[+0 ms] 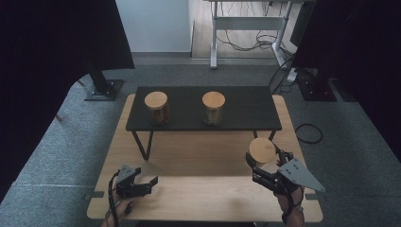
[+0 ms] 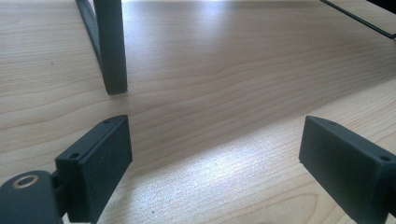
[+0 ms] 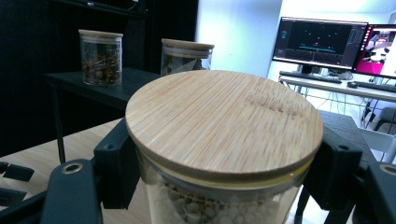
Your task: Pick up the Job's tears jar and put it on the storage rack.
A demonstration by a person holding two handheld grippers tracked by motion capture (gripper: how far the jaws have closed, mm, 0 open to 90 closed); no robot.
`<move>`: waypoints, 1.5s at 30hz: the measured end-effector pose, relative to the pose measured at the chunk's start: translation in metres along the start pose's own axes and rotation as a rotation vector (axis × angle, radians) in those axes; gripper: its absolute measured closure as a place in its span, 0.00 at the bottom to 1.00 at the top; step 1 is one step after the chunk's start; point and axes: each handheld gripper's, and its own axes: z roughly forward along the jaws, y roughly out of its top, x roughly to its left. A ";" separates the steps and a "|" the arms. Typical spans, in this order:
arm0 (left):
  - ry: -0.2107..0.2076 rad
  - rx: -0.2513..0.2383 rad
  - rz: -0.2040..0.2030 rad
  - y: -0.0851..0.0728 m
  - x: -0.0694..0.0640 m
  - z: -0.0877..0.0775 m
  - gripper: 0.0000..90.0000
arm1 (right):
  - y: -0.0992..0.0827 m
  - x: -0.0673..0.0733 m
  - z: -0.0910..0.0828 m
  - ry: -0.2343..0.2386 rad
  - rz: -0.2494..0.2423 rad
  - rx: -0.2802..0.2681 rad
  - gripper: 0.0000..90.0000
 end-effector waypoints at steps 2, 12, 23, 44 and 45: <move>0.000 0.001 0.001 0.000 0.000 0.000 0.10 | 0.001 -0.001 0.000 -0.002 0.001 -0.001 0.28; 0.000 -0.001 -0.003 0.000 0.000 0.000 0.10 | 0.006 -0.005 0.003 -0.009 0.001 -0.011 0.28; 0.000 0.000 -0.003 0.000 0.000 0.000 0.10 | 0.014 -0.008 0.007 -0.012 -0.005 -0.021 0.28; -0.003 0.000 -0.004 0.000 0.000 0.000 0.10 | 0.024 -0.013 0.022 -0.006 -0.003 -0.028 0.28; -0.002 0.000 -0.004 0.000 0.001 0.000 0.10 | 0.024 -0.013 0.023 -0.006 -0.001 -0.029 0.28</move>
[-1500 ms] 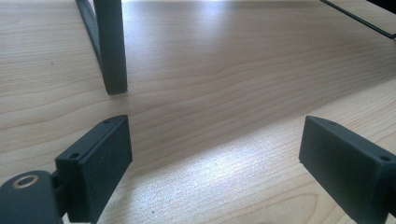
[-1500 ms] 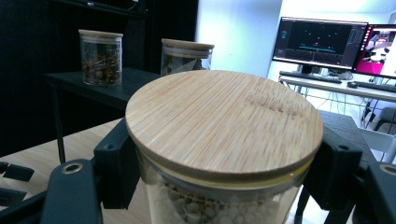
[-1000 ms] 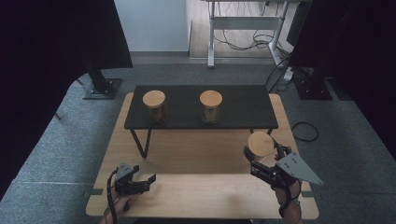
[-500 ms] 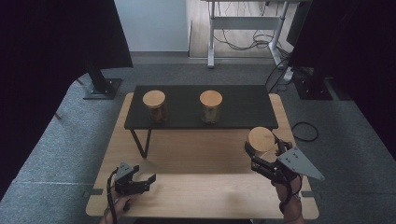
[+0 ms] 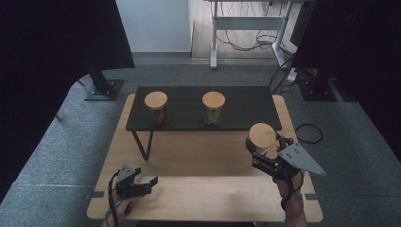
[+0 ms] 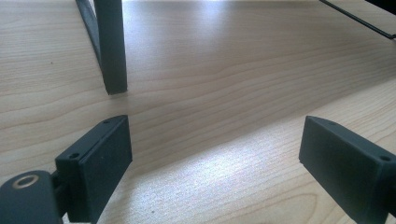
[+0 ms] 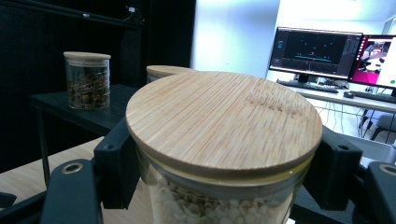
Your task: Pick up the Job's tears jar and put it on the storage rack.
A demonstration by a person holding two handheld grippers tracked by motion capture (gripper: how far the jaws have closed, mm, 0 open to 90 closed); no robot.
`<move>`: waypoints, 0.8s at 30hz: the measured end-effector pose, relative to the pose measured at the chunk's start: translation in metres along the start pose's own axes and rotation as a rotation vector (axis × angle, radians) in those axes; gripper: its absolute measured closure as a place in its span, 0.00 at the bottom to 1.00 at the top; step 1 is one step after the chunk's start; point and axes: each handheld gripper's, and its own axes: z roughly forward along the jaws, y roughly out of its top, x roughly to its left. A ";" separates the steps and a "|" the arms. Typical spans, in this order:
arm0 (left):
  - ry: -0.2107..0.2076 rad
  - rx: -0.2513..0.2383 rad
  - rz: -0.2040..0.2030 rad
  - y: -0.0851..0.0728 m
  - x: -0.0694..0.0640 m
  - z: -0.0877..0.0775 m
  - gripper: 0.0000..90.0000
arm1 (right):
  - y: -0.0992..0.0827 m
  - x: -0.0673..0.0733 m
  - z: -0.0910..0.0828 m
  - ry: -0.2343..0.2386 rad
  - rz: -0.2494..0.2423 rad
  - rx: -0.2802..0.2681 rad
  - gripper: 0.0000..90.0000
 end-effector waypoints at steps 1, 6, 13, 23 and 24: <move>0.000 0.000 -0.001 0.000 0.000 0.000 0.10 | 0.000 -0.001 0.001 0.000 0.001 0.000 0.28; -0.001 0.000 -0.004 0.000 0.000 0.000 0.10 | 0.003 -0.003 0.006 -0.002 0.000 0.001 0.28; 0.000 0.000 -0.001 0.000 0.000 0.000 0.10 | 0.007 -0.007 0.011 -0.007 0.005 -0.005 0.28; -0.003 0.001 -0.005 0.000 0.000 0.000 0.10 | 0.012 -0.013 0.016 -0.018 0.005 -0.005 0.28; -0.003 0.001 -0.004 0.000 0.000 0.000 0.10 | 0.012 -0.013 0.017 -0.020 0.005 -0.004 0.28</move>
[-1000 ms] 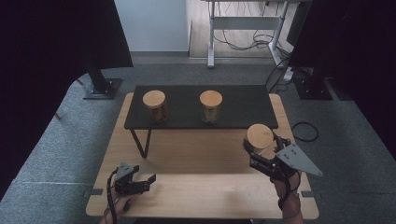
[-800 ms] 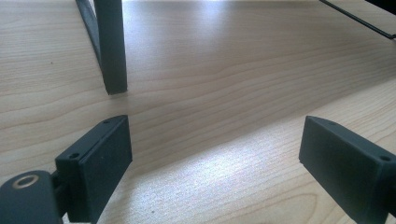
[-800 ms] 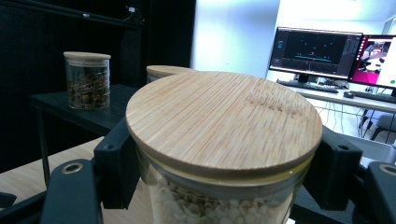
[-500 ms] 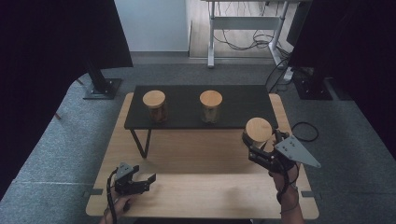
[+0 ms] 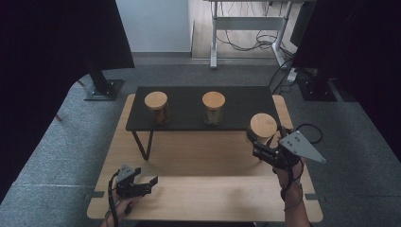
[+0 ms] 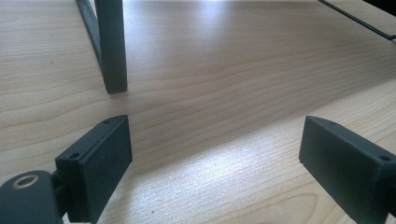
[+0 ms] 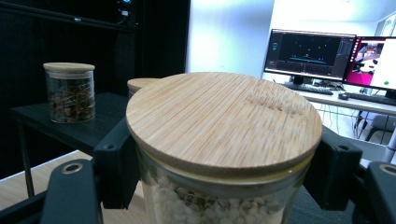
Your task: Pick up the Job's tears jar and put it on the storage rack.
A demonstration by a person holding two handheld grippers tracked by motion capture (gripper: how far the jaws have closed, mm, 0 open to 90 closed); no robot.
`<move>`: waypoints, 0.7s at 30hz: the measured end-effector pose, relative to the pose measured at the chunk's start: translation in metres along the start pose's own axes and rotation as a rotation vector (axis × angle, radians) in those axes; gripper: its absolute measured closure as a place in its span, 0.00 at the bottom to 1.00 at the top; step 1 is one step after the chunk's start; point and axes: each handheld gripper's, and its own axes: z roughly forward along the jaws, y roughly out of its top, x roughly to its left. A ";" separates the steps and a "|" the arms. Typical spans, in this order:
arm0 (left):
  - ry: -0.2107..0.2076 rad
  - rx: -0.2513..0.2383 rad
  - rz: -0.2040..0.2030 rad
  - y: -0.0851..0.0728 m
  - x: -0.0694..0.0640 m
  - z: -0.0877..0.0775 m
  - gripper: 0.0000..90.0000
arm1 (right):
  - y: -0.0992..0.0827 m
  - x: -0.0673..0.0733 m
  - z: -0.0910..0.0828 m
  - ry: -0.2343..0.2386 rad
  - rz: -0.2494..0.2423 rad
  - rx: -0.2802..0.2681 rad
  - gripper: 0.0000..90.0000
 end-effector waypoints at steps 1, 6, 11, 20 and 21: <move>0.000 0.000 0.000 0.000 0.000 0.000 0.10 | 0.000 -0.001 0.001 -0.001 0.000 0.000 0.28; -0.001 -0.001 -0.002 0.000 0.000 0.000 0.10 | 0.002 -0.005 0.003 -0.007 0.003 0.000 0.28; -0.002 0.000 -0.003 0.000 0.000 0.000 0.10 | 0.004 -0.008 0.007 -0.010 0.008 -0.002 0.28; -0.004 -0.001 -0.006 0.000 0.001 0.000 0.10 | 0.007 -0.011 0.016 -0.008 0.010 -0.002 0.28; -0.005 -0.001 -0.007 0.000 0.001 0.000 0.10 | 0.007 -0.012 0.017 -0.008 0.012 -0.001 0.28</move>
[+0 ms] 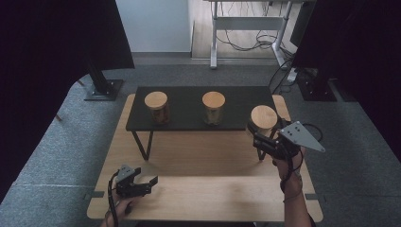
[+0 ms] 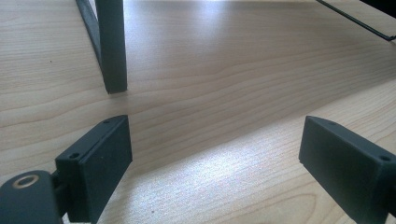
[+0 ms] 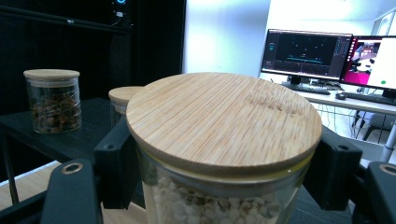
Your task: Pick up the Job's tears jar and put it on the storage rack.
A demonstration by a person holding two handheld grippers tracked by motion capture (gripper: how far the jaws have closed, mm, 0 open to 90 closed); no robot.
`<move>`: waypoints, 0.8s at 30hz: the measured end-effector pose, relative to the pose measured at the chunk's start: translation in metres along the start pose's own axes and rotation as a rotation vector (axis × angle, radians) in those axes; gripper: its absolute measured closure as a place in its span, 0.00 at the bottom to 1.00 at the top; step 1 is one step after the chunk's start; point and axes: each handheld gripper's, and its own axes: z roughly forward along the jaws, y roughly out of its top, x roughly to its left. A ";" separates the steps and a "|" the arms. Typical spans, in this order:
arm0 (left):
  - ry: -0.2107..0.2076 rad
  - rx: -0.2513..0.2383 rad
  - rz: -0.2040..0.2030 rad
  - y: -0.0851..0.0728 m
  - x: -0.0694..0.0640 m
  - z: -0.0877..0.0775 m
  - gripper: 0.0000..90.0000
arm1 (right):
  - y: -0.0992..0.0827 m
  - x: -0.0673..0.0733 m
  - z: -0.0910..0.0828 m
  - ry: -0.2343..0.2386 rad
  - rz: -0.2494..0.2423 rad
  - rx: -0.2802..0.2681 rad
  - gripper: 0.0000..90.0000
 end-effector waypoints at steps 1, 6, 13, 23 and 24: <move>-0.001 0.001 0.000 0.000 0.000 0.000 0.10 | 0.000 0.000 0.001 -0.002 -0.001 0.001 0.28; -0.001 0.001 0.000 0.000 0.000 0.000 0.10 | 0.002 -0.004 0.007 -0.006 0.003 0.005 0.28; -0.001 0.003 -0.001 0.000 0.001 0.000 0.10 | 0.004 -0.008 0.017 -0.008 0.001 0.019 0.28; -0.001 0.003 0.000 0.000 0.001 0.000 0.10 | 0.006 -0.014 0.031 -0.014 0.008 0.029 0.28; -0.001 0.004 0.000 0.000 0.001 0.000 0.10 | 0.005 -0.015 0.032 -0.014 0.010 0.030 0.28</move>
